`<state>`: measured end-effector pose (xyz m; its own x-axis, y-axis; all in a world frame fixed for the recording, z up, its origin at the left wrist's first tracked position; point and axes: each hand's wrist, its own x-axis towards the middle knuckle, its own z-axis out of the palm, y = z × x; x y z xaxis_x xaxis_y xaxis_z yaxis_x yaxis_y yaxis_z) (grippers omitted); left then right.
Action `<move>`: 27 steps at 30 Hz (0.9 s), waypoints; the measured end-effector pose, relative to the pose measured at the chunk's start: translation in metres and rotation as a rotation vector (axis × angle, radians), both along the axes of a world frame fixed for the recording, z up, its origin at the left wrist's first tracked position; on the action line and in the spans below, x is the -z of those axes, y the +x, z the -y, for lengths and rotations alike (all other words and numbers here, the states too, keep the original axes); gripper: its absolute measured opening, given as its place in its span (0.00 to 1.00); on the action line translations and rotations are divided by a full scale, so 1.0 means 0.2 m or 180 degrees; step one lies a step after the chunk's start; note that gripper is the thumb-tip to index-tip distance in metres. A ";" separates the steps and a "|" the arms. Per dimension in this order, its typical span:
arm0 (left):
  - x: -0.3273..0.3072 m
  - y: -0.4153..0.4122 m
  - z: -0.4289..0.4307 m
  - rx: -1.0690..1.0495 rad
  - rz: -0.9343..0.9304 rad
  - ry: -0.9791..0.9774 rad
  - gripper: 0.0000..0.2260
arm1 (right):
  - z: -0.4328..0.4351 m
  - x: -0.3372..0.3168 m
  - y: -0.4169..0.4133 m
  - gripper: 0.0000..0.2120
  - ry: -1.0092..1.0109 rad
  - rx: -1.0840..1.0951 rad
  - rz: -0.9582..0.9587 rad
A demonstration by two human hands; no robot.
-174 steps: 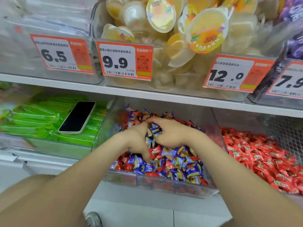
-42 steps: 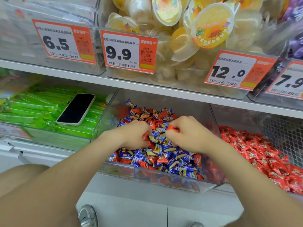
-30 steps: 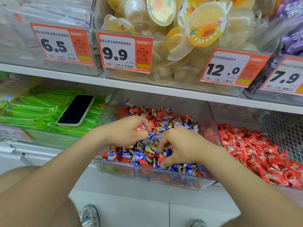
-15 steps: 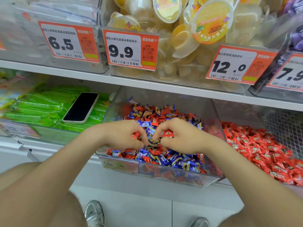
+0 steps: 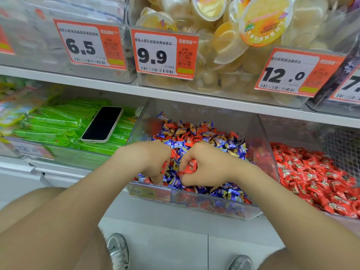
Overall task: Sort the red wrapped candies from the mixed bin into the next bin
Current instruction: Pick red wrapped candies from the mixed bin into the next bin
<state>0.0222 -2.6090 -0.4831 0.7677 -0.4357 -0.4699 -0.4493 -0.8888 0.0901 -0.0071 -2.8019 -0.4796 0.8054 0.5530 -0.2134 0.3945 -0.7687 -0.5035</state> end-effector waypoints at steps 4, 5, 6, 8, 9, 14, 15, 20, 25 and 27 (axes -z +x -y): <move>-0.02 -0.01 -0.03 -0.0053 0.0025 -0.0501 0.09 | 0.03 -0.06 0.00 0.17 0.0402 0.0713 -0.0011; -0.04 -0.02 -0.03 -0.0077 0.0082 -0.0668 0.09 | 0.05 -0.06 0.00 0.16 0.0505 0.0859 -0.0049; -0.06 -0.03 -0.04 -0.0122 0.0167 -0.0866 0.10 | 0.06 -0.07 0.00 0.16 0.0663 0.1034 -0.0121; -0.09 -0.05 -0.04 -0.0307 0.0297 -0.1407 0.10 | 0.08 -0.08 -0.02 0.12 0.1045 0.1399 -0.0335; -0.10 -0.06 -0.04 -0.0452 0.0248 -0.1782 0.10 | 0.10 -0.09 -0.04 0.09 0.1242 0.1551 -0.0383; -0.13 -0.14 0.06 -0.1255 -0.0449 -0.3146 0.10 | 0.19 -0.11 -0.13 0.05 0.1951 0.2160 -0.0393; -0.12 -0.15 0.10 -0.1324 -0.0531 -0.3272 0.10 | 0.22 -0.11 -0.14 0.06 0.2022 0.2158 -0.0356; -0.12 -0.20 0.31 -0.1379 -0.0676 -0.3660 0.10 | 0.42 -0.14 -0.22 0.10 0.0779 0.2211 0.1261; -0.11 -0.26 0.57 -0.0930 -0.0237 -0.3557 0.10 | 0.83 -0.14 -0.26 0.07 0.0187 0.2856 0.1087; -0.11 -0.28 0.68 -0.0485 0.0484 -0.3290 0.09 | 0.98 -0.15 -0.29 0.05 0.0412 0.2856 0.0385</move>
<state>-0.0336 -2.7459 -0.4610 0.8676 -0.4633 0.1806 -0.4096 -0.4599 0.7878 -0.0657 -2.9985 -0.4496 0.9574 -0.2776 -0.0793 -0.2680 -0.7527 -0.6013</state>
